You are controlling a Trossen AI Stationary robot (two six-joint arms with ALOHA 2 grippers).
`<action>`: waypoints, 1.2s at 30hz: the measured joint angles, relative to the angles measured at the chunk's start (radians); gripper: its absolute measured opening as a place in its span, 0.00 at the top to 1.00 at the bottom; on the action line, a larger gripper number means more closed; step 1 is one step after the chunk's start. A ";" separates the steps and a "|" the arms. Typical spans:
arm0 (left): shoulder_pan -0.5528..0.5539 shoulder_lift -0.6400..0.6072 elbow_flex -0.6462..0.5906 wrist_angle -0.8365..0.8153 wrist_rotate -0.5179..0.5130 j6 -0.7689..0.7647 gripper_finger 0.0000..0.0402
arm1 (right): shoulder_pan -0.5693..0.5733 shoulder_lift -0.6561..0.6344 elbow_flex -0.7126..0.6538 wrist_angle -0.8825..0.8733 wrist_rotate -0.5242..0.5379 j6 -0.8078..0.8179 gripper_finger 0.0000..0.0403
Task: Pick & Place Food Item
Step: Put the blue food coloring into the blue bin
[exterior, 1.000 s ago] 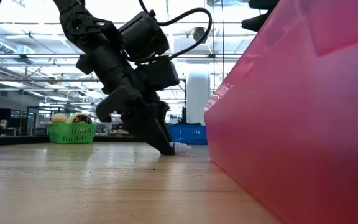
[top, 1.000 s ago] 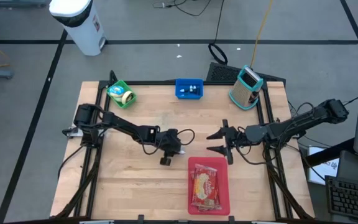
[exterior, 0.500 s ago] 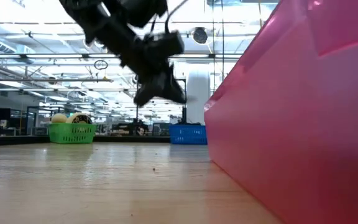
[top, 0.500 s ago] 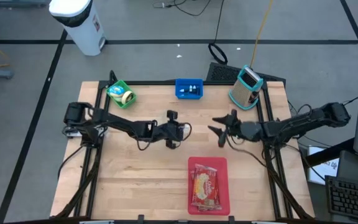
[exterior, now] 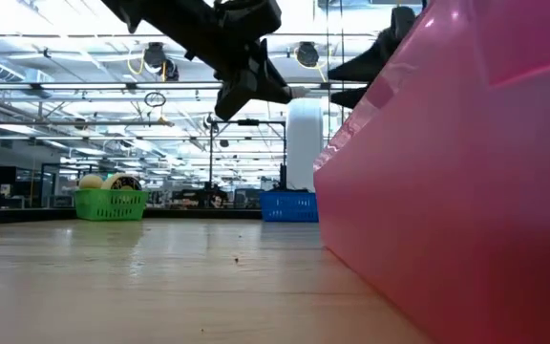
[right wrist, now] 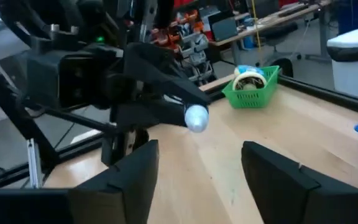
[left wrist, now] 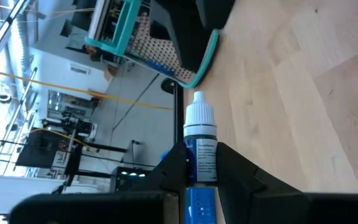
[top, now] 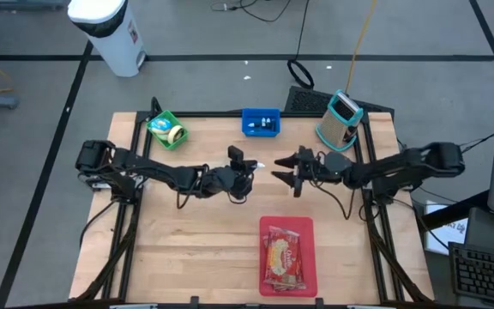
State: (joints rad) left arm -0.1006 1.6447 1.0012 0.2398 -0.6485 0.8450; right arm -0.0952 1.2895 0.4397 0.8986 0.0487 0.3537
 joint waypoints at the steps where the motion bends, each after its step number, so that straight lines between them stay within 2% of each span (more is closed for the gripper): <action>1: -0.002 0.000 0.000 0.000 -0.006 0.000 0.85 | 0.000 0.021 0.004 0.034 -0.003 0.003 0.46; 9: -0.005 0.000 0.000 0.002 -0.009 0.013 0.85 | -0.004 0.177 0.104 0.064 -0.001 0.027 0.31; 16: -0.004 0.000 0.000 0.001 -0.007 -0.012 0.85 | -0.006 0.250 0.203 0.061 -0.072 0.021 0.31; 24: -0.005 0.000 0.000 0.002 0.001 -0.017 0.85 | -0.009 0.248 0.213 0.060 -0.081 0.026 0.40; 36: -0.024 -0.001 0.000 0.019 0.020 -0.036 0.84 | -0.009 0.248 0.213 0.035 -0.108 0.028 0.69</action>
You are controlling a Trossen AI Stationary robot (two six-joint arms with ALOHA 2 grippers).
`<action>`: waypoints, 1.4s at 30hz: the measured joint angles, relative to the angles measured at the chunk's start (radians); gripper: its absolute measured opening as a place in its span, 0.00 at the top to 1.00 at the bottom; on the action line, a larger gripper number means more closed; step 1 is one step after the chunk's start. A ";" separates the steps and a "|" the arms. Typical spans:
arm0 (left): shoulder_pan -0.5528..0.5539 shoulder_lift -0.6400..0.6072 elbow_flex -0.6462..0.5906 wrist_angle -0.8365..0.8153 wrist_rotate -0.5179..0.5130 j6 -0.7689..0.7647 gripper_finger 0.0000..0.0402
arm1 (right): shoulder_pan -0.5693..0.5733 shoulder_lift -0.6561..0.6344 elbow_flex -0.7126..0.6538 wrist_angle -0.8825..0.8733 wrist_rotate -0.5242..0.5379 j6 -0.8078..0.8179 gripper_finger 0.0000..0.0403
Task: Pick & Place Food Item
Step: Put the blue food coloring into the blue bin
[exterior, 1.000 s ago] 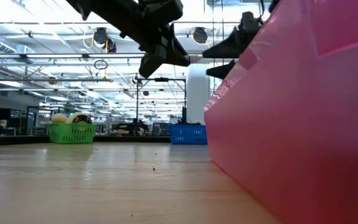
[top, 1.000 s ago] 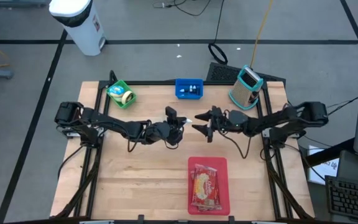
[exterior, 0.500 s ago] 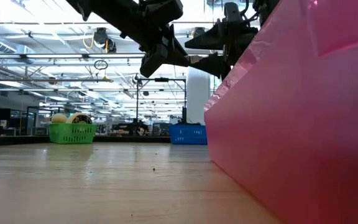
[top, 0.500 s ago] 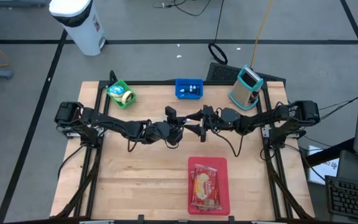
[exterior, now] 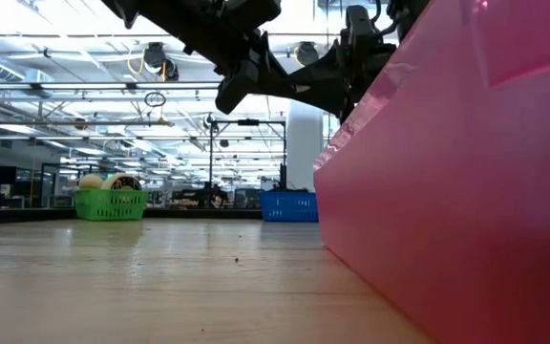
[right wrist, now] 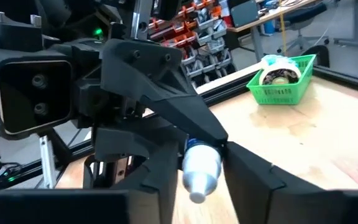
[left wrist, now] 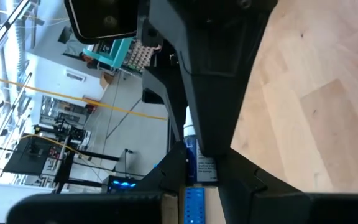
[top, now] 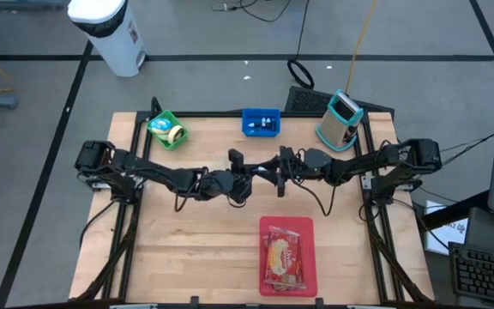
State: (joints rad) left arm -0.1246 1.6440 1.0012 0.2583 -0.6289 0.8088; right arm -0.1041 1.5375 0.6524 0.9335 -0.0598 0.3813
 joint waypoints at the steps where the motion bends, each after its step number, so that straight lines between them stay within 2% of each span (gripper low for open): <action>1: -0.002 0.000 0.000 0.000 0.000 0.000 0.84 | 0.000 0.000 0.000 0.000 -0.007 0.000 0.72; 7: -0.012 -0.001 0.000 -0.003 -0.005 -0.006 0.84 | -0.001 0.000 -0.001 0.001 -0.048 0.003 0.83; 13: -0.028 -0.001 0.000 -0.003 -0.011 -0.040 0.84 | -0.001 0.000 -0.001 0.002 -0.072 0.003 0.84; 16: -0.034 -0.001 0.000 -0.005 -0.011 -0.136 0.79 | 0.000 0.000 -0.001 0.003 -0.078 0.005 0.84; 19: -0.041 -0.001 0.000 -0.002 0.016 -0.284 0.68 | 0.002 0.000 -0.001 0.007 -0.088 -0.003 0.84; 21: -0.047 -0.010 0.001 -0.015 0.052 -0.369 0.60 | 0.000 0.000 -0.001 0.005 -0.092 -0.004 0.84; 25: -0.053 -0.064 0.001 -0.082 0.199 -0.509 0.47 | -0.005 0.000 -0.001 0.000 -0.092 -0.004 0.84; 32: -0.004 -0.204 -0.004 -0.233 0.492 -0.665 0.35 | -0.067 0.000 0.008 -0.009 -0.022 -0.012 0.84; 35: 0.045 -0.281 -0.083 -0.185 0.643 -0.658 0.33 | -0.137 0.000 0.091 -0.148 -0.023 -0.030 0.84; 38: 0.100 -0.375 -0.219 -0.071 0.758 -0.640 0.33 | -0.209 0.000 0.249 -0.480 -0.028 -0.103 0.84; 40: 0.143 -0.435 -0.315 0.070 0.763 -0.668 0.33 | -0.253 0.000 0.360 -0.695 0.012 -0.156 0.84; 42: 0.185 -0.501 -0.420 0.174 0.753 -0.710 0.33 | -0.299 0.019 0.455 -0.825 0.065 -0.191 0.84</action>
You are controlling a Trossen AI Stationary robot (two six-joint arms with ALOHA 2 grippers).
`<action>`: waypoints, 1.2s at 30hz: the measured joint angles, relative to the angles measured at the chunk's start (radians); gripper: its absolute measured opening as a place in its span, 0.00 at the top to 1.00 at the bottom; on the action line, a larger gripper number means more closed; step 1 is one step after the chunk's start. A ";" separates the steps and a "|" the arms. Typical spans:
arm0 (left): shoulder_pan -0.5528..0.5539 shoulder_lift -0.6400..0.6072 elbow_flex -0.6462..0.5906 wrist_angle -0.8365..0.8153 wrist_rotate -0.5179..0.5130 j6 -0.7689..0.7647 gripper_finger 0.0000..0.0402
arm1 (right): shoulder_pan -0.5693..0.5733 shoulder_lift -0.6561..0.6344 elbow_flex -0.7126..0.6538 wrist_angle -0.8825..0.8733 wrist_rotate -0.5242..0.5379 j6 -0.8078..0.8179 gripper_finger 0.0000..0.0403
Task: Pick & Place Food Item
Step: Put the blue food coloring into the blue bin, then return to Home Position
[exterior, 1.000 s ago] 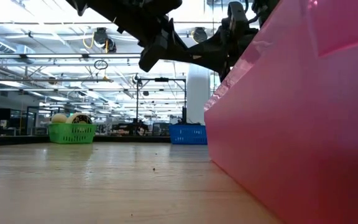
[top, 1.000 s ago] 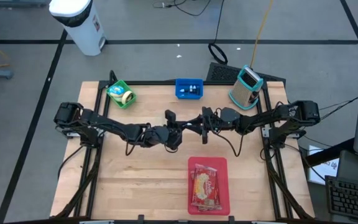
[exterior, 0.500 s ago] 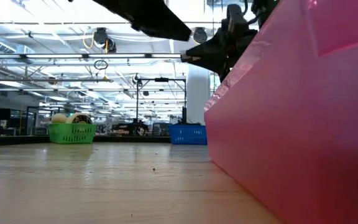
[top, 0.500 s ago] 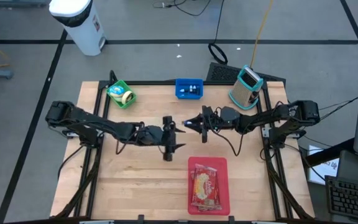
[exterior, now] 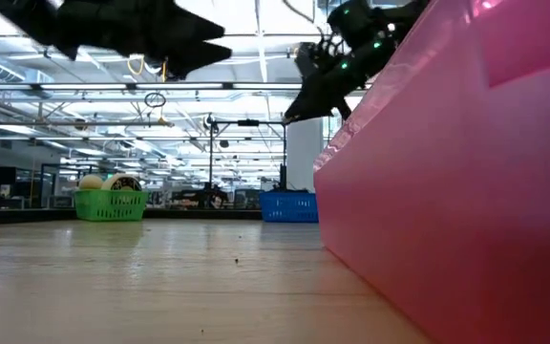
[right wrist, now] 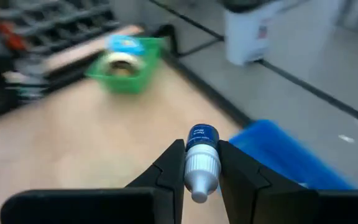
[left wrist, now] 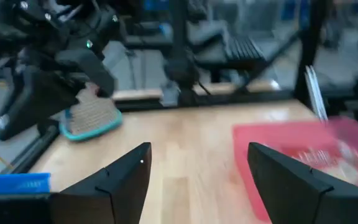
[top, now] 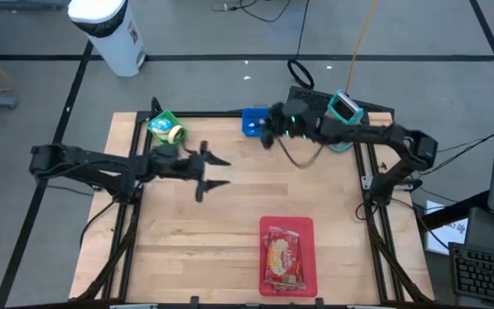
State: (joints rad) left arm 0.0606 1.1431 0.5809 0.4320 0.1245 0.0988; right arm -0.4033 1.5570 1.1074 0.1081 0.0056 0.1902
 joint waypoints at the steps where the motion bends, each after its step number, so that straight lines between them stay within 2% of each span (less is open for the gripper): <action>1: 0.019 -0.025 -0.046 0.061 -0.001 -0.024 0.33 | -0.021 0.015 0.039 -0.039 0.019 -0.009 0.84; 4: 0.066 -0.084 -0.171 0.245 -0.001 -0.086 0.33 | -0.083 0.044 0.107 -0.157 0.019 -0.020 0.84; 9: 0.109 -0.140 -0.305 0.428 -0.002 -0.154 0.33 | -0.151 0.126 0.148 -0.183 -0.019 0.010 0.84; 18: 0.113 -0.156 -0.349 0.420 0.006 -0.166 0.33 | -0.178 0.252 0.146 -0.182 -0.042 0.091 0.83; 28: 0.112 -0.156 -0.349 0.402 0.006 -0.159 0.33 | -0.178 0.250 0.146 -0.178 -0.034 0.112 0.73; 36: 0.112 -0.156 -0.349 0.396 0.006 -0.134 0.33 | -0.177 0.250 0.147 -0.172 -0.037 0.117 0.72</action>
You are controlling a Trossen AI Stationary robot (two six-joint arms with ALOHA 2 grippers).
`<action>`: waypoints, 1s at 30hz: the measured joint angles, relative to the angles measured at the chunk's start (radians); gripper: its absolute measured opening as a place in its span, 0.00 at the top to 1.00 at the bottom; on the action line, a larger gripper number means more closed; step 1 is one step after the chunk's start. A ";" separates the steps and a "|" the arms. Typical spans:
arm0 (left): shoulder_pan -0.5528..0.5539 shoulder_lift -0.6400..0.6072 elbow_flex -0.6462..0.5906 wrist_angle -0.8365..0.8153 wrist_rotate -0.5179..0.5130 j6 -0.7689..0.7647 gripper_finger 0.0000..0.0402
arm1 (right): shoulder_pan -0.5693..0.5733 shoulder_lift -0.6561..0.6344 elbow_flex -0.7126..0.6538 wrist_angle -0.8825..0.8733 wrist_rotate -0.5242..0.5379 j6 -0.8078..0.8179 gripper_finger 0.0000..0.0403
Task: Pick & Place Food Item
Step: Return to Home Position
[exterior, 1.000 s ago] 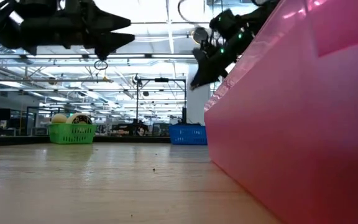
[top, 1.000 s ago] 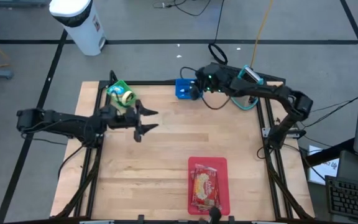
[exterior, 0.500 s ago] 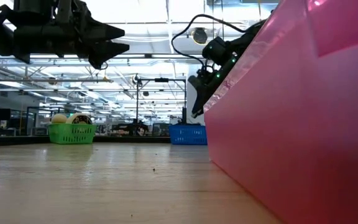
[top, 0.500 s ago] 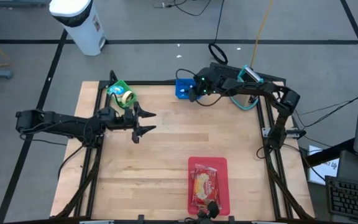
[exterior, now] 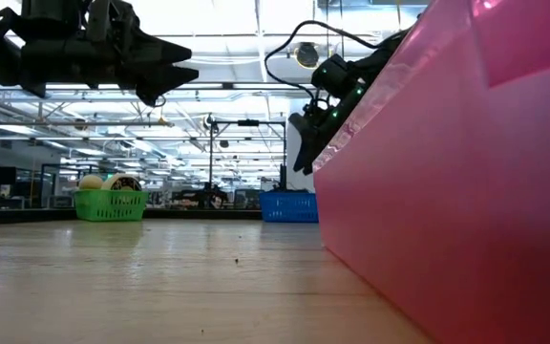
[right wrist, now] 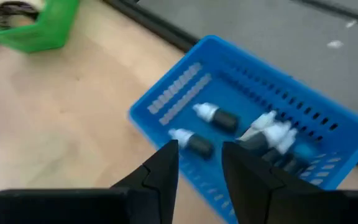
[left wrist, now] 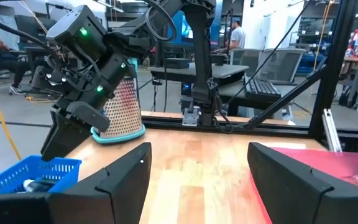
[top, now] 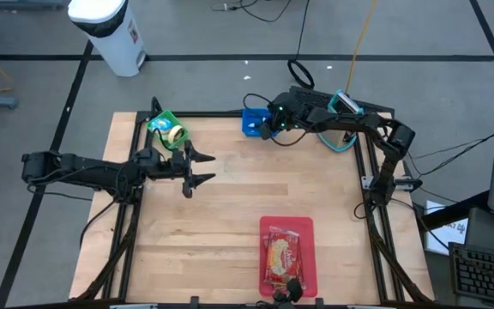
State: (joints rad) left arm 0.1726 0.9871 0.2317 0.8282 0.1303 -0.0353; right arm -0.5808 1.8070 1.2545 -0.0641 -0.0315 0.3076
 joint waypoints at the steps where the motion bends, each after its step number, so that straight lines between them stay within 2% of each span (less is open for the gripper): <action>1: 0.000 0.000 0.000 -0.003 0.000 0.009 0.33 | 0.000 -0.007 0.000 -0.004 -0.011 0.012 0.72; 3: 0.000 -0.001 0.000 -0.005 0.000 0.012 0.33 | -0.005 -0.034 -0.001 -0.032 -0.057 0.023 0.72; 7: 0.020 -0.067 0.000 -0.056 0.000 -0.014 0.33 | -0.024 -0.154 -0.001 -0.187 -0.235 -0.048 0.72; 9: 0.035 -0.127 0.000 -0.121 0.001 -0.029 0.33 | -0.020 -0.241 -0.014 -0.260 -0.260 -0.093 0.72; 13: 0.052 -0.279 0.001 -0.300 0.001 -0.035 0.33 | 0.026 -0.458 -0.124 -0.300 -0.164 -0.131 0.73; 21: 0.046 -0.591 0.000 -0.622 -0.023 -0.013 0.33 | 0.112 -0.937 -0.476 -0.255 0.007 -0.104 0.72; 27: -0.026 -0.670 -0.065 -0.641 -0.144 -0.026 0.33 | 0.163 -1.260 -0.694 -0.194 0.084 -0.088 0.73; 30: -0.075 -0.683 -0.103 -0.591 -0.192 -0.046 0.33 | 0.191 -1.388 -0.778 -0.136 0.088 -0.102 0.72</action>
State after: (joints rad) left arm 0.0976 0.3042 0.1291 0.2369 -0.0620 -0.0814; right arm -0.3897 0.4188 0.4762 -0.2006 0.0566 0.2056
